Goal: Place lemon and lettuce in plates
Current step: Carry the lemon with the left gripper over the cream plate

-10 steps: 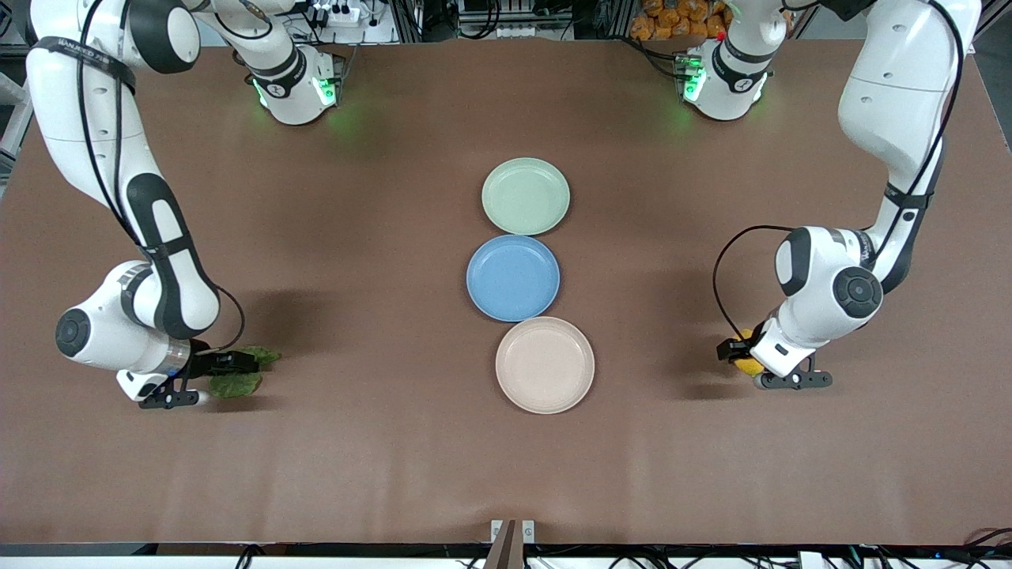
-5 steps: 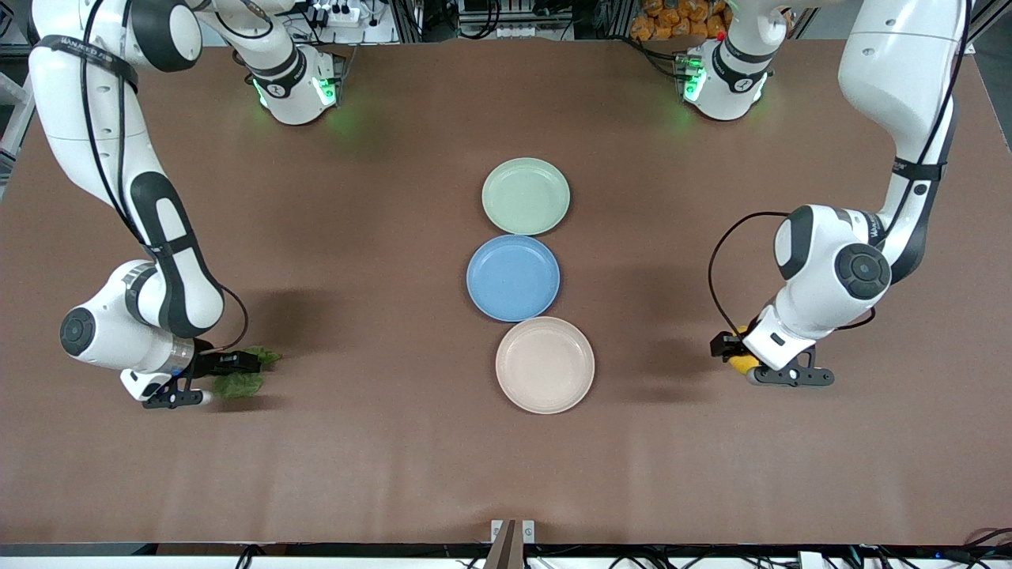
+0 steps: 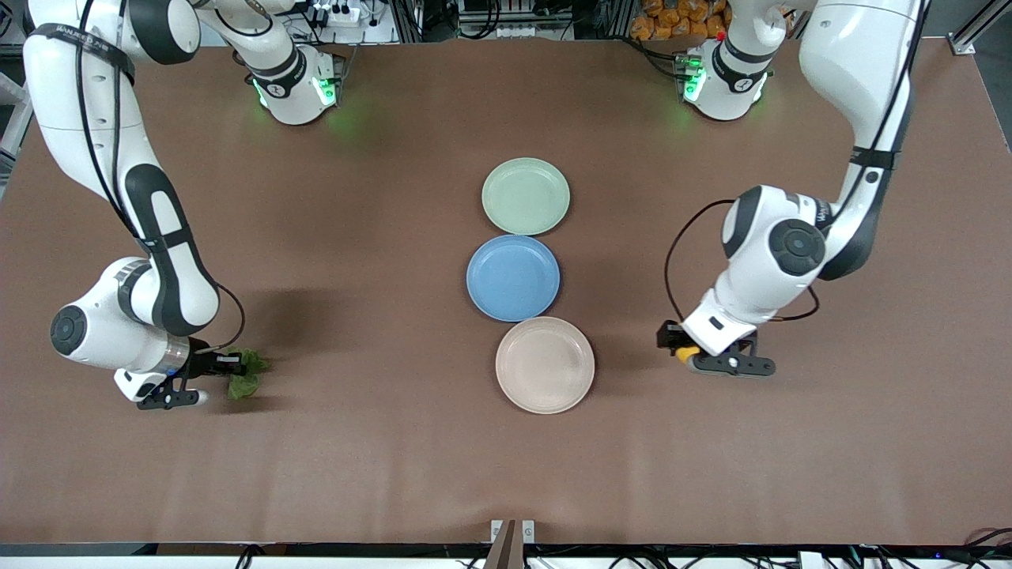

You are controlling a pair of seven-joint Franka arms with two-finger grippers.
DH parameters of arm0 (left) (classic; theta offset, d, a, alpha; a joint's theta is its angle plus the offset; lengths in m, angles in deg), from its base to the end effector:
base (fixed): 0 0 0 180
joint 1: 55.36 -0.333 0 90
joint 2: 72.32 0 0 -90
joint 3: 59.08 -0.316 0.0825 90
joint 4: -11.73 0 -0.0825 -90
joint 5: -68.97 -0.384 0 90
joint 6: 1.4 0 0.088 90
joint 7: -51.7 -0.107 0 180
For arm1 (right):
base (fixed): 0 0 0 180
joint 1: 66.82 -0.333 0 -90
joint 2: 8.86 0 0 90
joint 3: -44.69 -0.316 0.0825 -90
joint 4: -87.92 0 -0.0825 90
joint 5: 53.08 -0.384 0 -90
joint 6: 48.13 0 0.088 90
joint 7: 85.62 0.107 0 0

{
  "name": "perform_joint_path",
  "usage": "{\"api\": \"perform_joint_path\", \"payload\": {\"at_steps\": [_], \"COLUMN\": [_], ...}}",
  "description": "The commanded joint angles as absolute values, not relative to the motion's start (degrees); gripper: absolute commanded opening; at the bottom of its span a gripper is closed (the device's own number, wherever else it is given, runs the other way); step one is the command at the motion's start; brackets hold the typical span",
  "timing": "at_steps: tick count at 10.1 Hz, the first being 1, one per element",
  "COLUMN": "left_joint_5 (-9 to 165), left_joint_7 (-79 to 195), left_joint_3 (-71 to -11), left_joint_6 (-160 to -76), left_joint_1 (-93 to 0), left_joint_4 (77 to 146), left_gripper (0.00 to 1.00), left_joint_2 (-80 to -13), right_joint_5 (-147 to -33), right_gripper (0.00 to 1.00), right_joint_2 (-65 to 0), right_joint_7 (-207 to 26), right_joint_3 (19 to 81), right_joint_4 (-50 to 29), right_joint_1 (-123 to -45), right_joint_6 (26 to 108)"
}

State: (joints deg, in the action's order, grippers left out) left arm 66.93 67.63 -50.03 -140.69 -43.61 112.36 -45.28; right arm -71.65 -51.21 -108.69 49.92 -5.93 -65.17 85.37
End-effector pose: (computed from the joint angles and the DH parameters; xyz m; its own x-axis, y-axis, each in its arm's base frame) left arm 0.6389 -0.2309 0.3240 0.9795 -0.0741 0.1876 -0.0939 -0.9907 0.0985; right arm 0.6795 -0.0695 0.1819 0.9971 0.0752 0.0118 0.0762 -0.9823 -0.1714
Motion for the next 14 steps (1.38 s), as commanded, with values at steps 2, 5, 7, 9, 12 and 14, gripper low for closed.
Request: {"api": "perform_joint_path", "payload": {"at_steps": [2, 5, 7, 9, 12, 14], "left_joint_5": [69.23, 69.24, 69.24, 69.15, 69.24, 69.15], "left_joint_7": [77.33, 81.14, 81.15, 81.15, 82.64, 82.64], "left_joint_3": [-46.27, -45.98, -45.98, -45.98, -45.98, -45.98], "left_joint_6": [-140.43, -141.4, -145.25, -150.79, -154.85, -157.04], "left_joint_1": [-40.26, -36.48, -35.33, -34.19, -33.22, -32.87], "left_joint_4": [105.36, 97.0, 96.72, 96.37, 96.2, 96.28], "left_gripper": [0.23, 0.23, 0.23, 0.23, 0.23, 0.23], "left_joint_2": [-40.18, -31.73, -28.92, -24.62, -21.7, -20.03], "right_joint_5": [-68.64, -62.95, -62.57, -62.57, -62.57, -62.48], "right_gripper": [0.0, 0.0, 0.0, 0.0, 0.0, 0.0], "right_joint_2": [-47.54, -44.73, -41.58, -36.92, -31.99, -28.65], "right_joint_7": [-108.21, -98.59, -95.38, -92.23, -90.37, -86.78], "right_joint_3": [50.05, 49.88, 49.88, 49.88, 49.79, 49.96], "right_joint_4": [-6.39, -6.74, -9.44, -14.98, -20.79, -25.0], "right_joint_1": [-65.33, -67.61, -69.1, -70.34, -71.13, -74.1], "right_joint_6": [81.95, 78.62, 77.37, 77.9, 78.16, 79.13]}}
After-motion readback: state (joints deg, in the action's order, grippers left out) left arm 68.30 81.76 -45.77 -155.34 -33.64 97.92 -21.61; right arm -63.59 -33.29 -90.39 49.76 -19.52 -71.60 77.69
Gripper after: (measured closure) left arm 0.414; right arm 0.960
